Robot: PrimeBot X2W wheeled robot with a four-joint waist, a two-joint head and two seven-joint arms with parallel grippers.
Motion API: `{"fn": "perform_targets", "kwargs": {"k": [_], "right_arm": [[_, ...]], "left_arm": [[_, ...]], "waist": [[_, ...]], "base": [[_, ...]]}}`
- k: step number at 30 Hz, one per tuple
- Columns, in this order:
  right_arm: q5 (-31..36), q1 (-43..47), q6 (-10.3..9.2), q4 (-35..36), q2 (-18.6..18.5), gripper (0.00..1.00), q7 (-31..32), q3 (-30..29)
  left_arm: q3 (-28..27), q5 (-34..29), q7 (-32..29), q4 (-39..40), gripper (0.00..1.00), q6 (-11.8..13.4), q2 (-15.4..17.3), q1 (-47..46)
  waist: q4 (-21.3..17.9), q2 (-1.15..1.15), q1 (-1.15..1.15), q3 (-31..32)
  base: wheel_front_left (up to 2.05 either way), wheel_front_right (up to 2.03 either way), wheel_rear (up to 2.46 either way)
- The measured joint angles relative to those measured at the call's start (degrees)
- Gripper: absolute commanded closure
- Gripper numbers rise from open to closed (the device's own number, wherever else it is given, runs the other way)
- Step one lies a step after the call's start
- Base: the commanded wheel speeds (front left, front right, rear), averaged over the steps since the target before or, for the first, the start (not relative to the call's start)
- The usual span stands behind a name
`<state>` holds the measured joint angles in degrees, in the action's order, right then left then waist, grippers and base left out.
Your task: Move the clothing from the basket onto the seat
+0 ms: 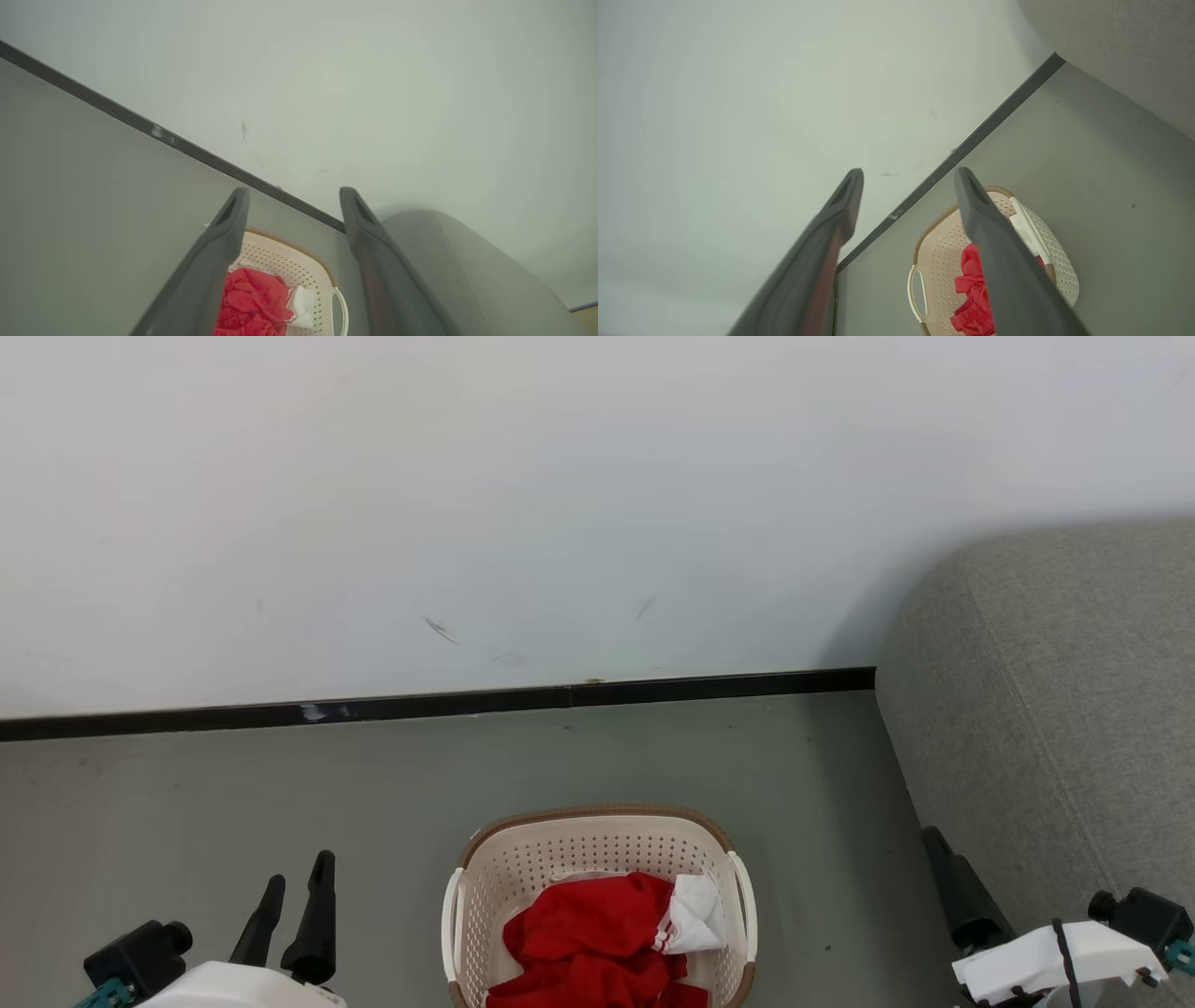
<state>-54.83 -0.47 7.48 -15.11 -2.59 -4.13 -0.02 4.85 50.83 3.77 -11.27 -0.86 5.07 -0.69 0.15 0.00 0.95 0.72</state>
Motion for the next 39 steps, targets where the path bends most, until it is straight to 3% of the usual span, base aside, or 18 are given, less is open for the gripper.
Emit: {"fn": "perform_targets", "kwargs": {"k": [18,39], "right_arm": [[18.5,0.2,0.01,0.2,0.2,0.0,-3.5,1.3],[39.0,0.2,0.01,0.7,0.2,0.0,-7.4,2.9]], "left_arm": [[3.1,-16.4,3.5,1.2,0.0,5.0,0.6,0.3],[5.0,-33.6,7.9,2.8,0.0,10.0,1.6,1.2]], "waist": [[0.0,0.0,-0.79,0.1],[0.0,0.0,-0.9,0.3]], "base": [[0.0,0.0,0.0],[0.0,0.0,0.0]]}}
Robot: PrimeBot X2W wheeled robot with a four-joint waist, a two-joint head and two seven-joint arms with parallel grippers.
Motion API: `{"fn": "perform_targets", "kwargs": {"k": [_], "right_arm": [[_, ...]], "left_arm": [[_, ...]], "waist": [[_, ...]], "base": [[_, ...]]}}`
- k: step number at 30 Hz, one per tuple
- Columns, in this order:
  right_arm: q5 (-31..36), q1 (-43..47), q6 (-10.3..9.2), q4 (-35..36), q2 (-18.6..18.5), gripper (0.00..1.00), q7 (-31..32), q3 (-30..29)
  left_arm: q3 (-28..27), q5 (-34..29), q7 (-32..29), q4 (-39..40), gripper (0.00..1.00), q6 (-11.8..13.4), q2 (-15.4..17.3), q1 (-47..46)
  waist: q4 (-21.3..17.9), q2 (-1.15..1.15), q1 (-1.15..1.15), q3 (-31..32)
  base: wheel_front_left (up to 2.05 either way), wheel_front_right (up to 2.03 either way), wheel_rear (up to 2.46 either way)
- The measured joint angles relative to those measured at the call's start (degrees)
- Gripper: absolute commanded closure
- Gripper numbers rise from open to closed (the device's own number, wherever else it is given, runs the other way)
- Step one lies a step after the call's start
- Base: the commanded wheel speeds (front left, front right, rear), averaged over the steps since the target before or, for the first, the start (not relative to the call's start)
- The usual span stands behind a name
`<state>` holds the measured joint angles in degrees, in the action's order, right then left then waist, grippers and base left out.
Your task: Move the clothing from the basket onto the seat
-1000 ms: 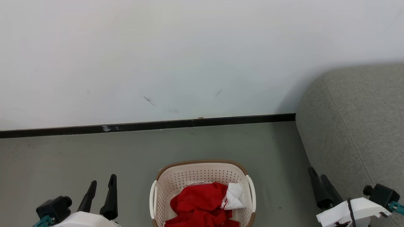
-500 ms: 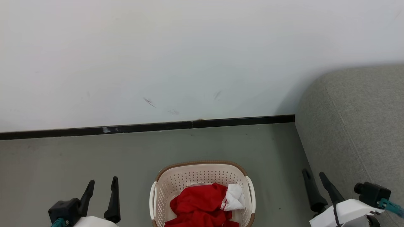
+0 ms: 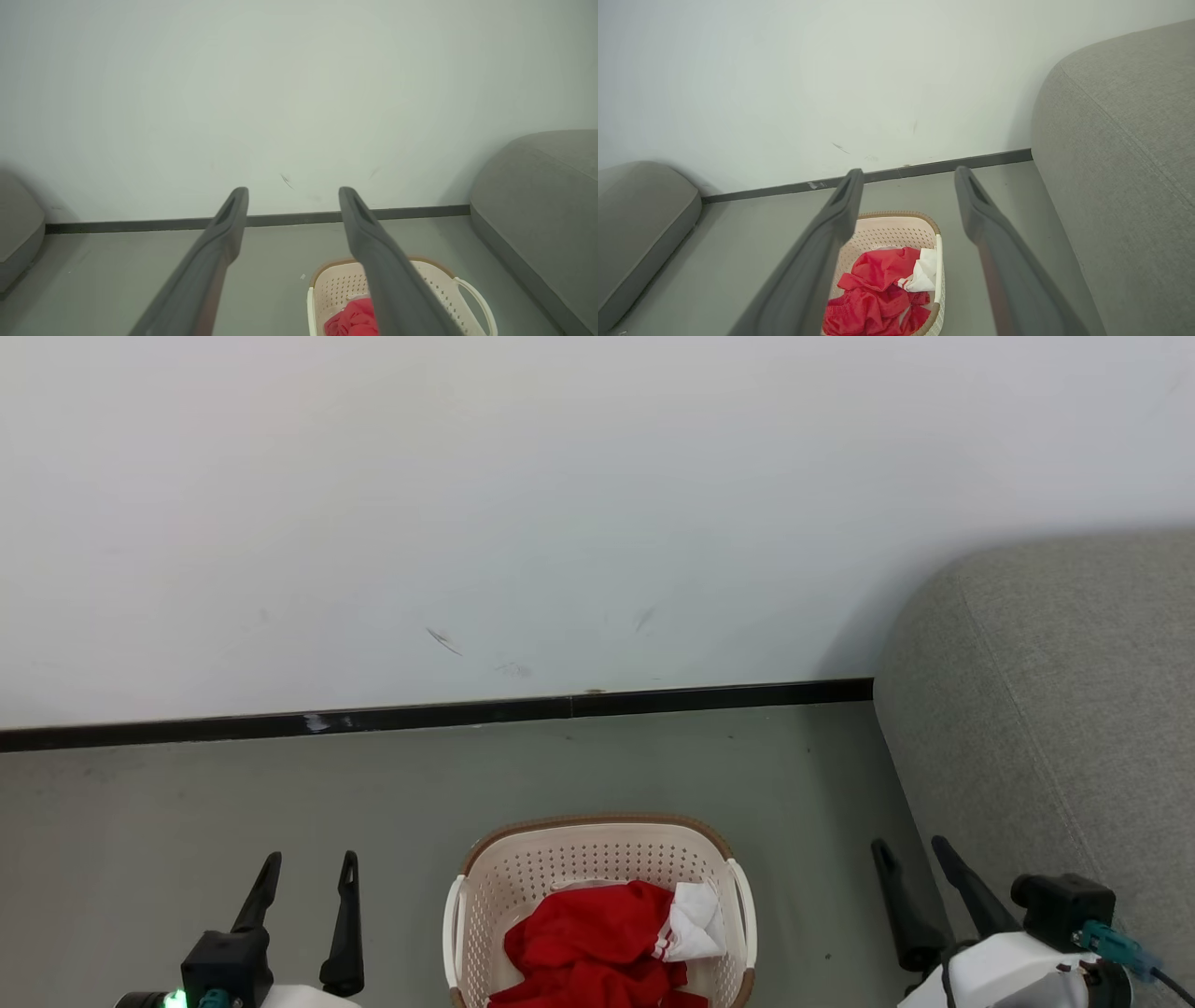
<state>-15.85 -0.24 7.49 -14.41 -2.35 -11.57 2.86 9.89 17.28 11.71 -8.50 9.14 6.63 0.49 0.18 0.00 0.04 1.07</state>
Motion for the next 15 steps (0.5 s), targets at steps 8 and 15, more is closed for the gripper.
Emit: {"fn": "perform_targets", "kwargs": {"k": [8,15], "right_arm": [[6.4,0.0,0.0,0.2,0.0,0.0,-1.3,0.6],[11.8,0.0,0.0,0.5,0.0,0.0,-2.6,1.5]], "left_arm": [[0.5,-4.6,1.5,-0.4,0.0,1.0,0.1,0.3],[1.1,-9.7,2.6,-0.6,0.0,1.8,0.3,0.3]], "waist": [[0.0,0.0,-0.01,0.0],[0.0,0.0,-0.01,0.0]], "base": [[0.0,0.0,0.0],[0.0,0.0,0.0]]}}
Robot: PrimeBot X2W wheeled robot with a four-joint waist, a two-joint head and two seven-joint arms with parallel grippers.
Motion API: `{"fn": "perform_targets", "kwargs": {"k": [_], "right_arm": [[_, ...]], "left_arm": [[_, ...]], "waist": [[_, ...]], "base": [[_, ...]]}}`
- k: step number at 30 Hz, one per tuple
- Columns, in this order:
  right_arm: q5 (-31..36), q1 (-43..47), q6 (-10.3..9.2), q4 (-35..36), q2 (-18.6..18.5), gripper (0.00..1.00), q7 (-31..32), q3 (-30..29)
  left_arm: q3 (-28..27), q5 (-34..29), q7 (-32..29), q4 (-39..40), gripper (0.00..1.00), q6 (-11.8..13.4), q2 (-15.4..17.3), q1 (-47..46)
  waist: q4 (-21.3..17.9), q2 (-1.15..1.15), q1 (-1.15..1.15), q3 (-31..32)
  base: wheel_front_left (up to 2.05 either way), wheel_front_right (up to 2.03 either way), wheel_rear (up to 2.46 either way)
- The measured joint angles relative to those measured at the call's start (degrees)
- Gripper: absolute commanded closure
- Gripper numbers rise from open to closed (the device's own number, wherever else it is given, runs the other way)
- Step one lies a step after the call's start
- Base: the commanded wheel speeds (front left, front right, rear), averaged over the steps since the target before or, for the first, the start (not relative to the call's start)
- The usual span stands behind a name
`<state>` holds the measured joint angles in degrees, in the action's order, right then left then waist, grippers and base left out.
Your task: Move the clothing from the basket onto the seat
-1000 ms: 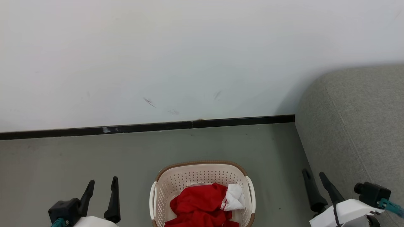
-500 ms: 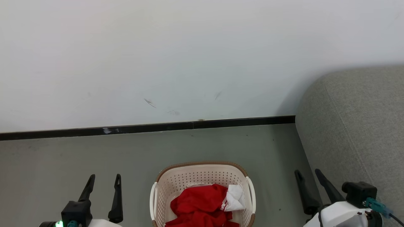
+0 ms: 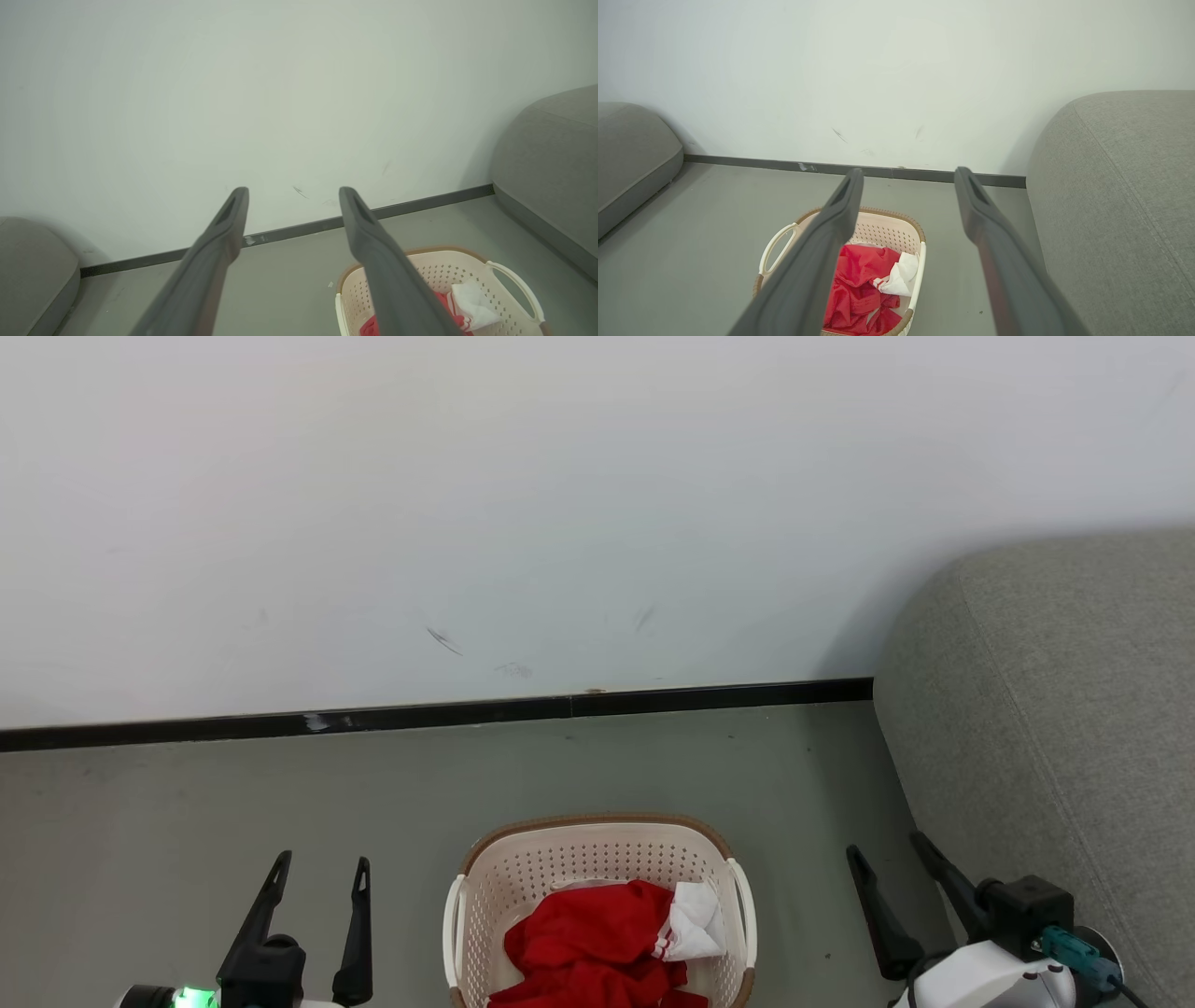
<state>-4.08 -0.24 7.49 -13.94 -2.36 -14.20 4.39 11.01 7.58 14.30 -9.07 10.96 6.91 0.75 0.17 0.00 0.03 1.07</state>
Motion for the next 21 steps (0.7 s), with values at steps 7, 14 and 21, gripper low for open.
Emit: {"fn": "perform_targets", "kwargs": {"k": [7,14,21], "right_arm": [[-0.1,0.0,0.0,0.0,0.0,0.0,0.0,0.1],[-0.4,0.0,0.0,0.1,0.0,0.0,0.0,0.2],[-0.6,0.0,0.0,0.4,0.0,0.0,0.0,0.2]], "left_arm": [[-0.1,-0.1,0.0,-0.3,0.0,0.0,-0.1,0.0],[-0.4,0.0,0.0,-0.9,0.0,0.0,-0.1,0.0],[-0.8,0.0,0.0,-1.1,0.0,0.0,-0.1,0.0]], "waist": [[0.0,0.0,0.0,-0.1],[0.0,0.0,0.0,-0.3],[0.0,0.0,-0.01,-0.8]], "base": [[0.0,0.0,0.0],[0.0,0.0,0.0],[0.0,0.0,0.0]]}}
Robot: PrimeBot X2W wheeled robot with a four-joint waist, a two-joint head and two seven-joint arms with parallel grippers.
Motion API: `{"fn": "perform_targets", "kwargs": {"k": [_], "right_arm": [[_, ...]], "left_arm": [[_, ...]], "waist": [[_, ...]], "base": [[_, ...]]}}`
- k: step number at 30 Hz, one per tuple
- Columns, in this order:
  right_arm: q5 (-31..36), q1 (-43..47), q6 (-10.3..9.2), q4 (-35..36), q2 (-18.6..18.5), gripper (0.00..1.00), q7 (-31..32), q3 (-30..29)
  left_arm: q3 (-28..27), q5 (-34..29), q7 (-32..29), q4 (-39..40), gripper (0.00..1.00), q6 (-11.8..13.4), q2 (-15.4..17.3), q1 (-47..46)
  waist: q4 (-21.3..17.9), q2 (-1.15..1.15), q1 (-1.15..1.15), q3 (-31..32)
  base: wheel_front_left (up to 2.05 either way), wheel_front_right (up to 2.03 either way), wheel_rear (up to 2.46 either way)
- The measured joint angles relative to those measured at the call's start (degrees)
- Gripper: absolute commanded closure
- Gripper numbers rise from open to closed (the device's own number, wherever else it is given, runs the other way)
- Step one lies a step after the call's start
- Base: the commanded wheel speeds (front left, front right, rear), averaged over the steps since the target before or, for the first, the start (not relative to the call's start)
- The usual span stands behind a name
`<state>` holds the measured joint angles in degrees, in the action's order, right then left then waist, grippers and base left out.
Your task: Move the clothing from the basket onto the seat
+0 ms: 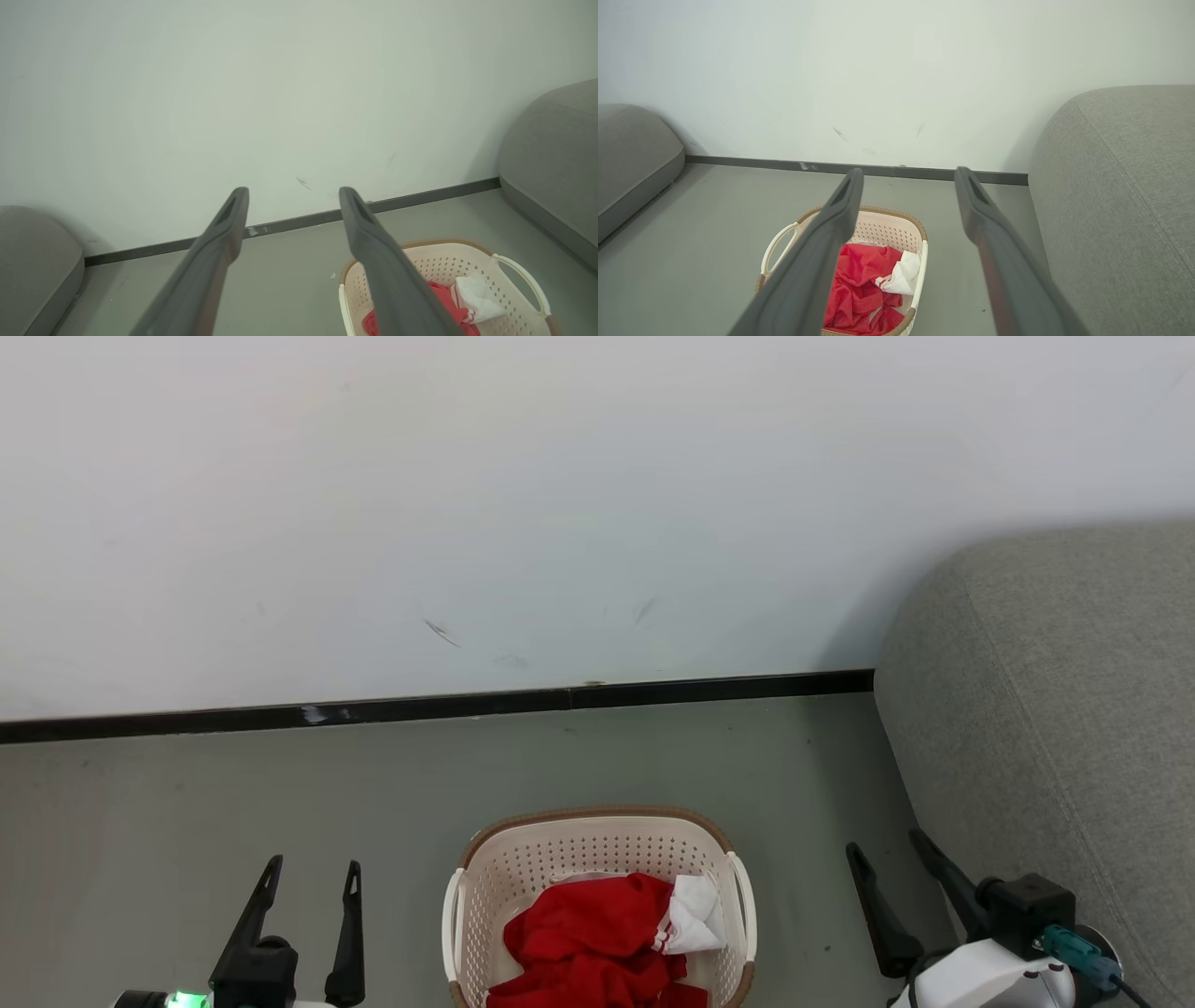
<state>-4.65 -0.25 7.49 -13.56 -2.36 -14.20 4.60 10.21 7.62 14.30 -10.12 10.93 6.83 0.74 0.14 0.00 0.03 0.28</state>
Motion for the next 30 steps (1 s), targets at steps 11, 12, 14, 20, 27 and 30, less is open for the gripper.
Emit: {"fn": "perform_targets", "kwargs": {"k": [11,12,14,20,27,30], "right_arm": [[-0.3,0.0,0.0,1.1,0.0,0.0,0.0,-0.1],[-0.3,0.0,0.0,1.3,0.0,0.0,0.0,-0.1],[-0.3,0.0,0.0,1.8,0.0,0.0,0.0,-0.2],[-0.9,0.1,0.0,2.6,0.0,0.0,0.0,-0.6],[-1.3,0.5,0.0,4.5,0.0,0.0,0.0,-1.9],[-1.3,0.7,0.0,5.6,0.0,0.0,0.0,-2.5]], "left_arm": [[0.3,-0.3,0.0,-1.6,0.0,-1.1,1.3,-0.6],[0.5,-0.3,0.0,-1.9,0.0,-1.1,1.3,-0.8],[1.1,-0.5,0.0,-2.4,0.0,-1.6,1.5,-1.4],[3.2,-1.5,-0.1,-4.2,0.0,-3.1,2.2,-3.4],[5.6,-3.5,-1.1,-7.0,0.0,-4.9,2.6,-6.4],[7.3,-4.3,-1.3,-8.4,0.0,-5.8,2.6,-8.0]], "waist": [[-0.3,0.0,0.0,-1.3],[-0.3,0.0,0.0,-1.5],[-0.4,0.0,0.0,-1.9],[-0.8,0.0,0.0,-3.4],[-1.3,0.0,-0.01,-5.7],[-1.6,0.0,0.0,-6.9]], "base": [[0.0,0.0,0.0],[0.0,0.0,0.0],[0.0,0.0,0.0],[0.0,0.0,0.0],[0.0,0.0,0.0],[0.0,0.0,0.0]]}}
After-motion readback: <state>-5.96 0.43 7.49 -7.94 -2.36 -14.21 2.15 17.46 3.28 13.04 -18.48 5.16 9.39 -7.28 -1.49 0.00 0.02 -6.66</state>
